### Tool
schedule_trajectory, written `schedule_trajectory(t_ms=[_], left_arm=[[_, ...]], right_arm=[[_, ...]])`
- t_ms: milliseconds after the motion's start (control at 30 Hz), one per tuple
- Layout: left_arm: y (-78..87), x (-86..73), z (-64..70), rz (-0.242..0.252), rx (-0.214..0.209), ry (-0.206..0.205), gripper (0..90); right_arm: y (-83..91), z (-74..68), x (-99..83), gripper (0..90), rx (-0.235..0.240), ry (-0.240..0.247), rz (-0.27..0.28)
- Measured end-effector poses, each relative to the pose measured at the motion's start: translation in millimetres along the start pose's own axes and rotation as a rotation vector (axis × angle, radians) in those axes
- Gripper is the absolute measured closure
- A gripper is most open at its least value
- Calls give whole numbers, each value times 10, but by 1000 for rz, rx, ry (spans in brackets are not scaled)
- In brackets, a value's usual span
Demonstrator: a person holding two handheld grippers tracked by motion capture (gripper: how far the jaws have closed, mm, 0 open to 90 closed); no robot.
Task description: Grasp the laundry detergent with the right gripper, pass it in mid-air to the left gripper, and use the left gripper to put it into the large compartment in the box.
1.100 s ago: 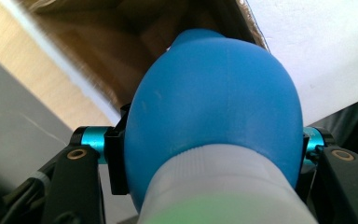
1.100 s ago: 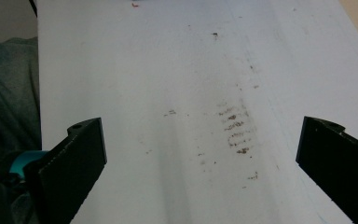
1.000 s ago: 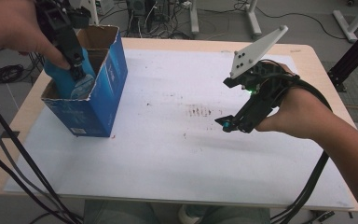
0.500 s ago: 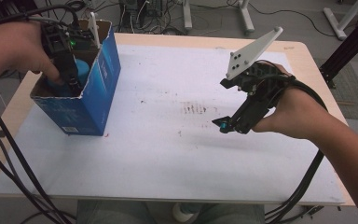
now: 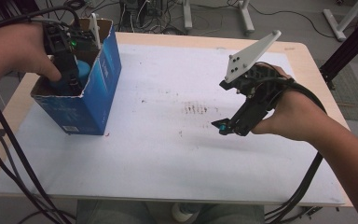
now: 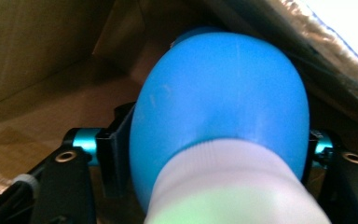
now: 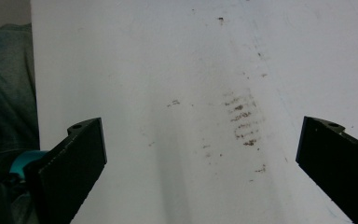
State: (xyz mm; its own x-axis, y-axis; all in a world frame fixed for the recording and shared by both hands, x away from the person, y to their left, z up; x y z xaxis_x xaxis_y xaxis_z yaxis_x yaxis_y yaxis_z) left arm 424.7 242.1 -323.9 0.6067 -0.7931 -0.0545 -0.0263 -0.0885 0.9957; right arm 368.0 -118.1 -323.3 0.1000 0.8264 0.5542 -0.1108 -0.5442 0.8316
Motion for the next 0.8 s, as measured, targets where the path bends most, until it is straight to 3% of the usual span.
schedule_trajectory(t_ms=[200, 467, 700, 800], left_arm=[[179, -35, -8, 20, 10, 33, 260], [522, -111, 6, 44, 36, 36, 208], [888, -99, 125, 79, 57, -25, 163], [1017, -52, 200, 94, 62, -68, 138]], right_arm=[[12, -4, -9, 6, 0, 1, 3], [13, -3, -15, 6, 5, 8, 2], [73, 48, -52, 6, 20, 0, 15], [123, 96, -77, 6, 29, -1, 20]])
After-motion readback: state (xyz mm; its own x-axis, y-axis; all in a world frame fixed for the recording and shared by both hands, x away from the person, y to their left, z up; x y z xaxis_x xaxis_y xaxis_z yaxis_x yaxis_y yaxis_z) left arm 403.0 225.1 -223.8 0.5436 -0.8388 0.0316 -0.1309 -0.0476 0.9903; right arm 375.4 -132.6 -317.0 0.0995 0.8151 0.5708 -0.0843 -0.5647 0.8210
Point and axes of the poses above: each handheld gripper's, and its own axes: y roughly backward along the jaws, x roughly out of its top, z roughly to its right, the point moved 3 cm from there along -y, roughly forward along the jaws, and after that the axes turned 4 degrees about x, right-handed, at the moved point
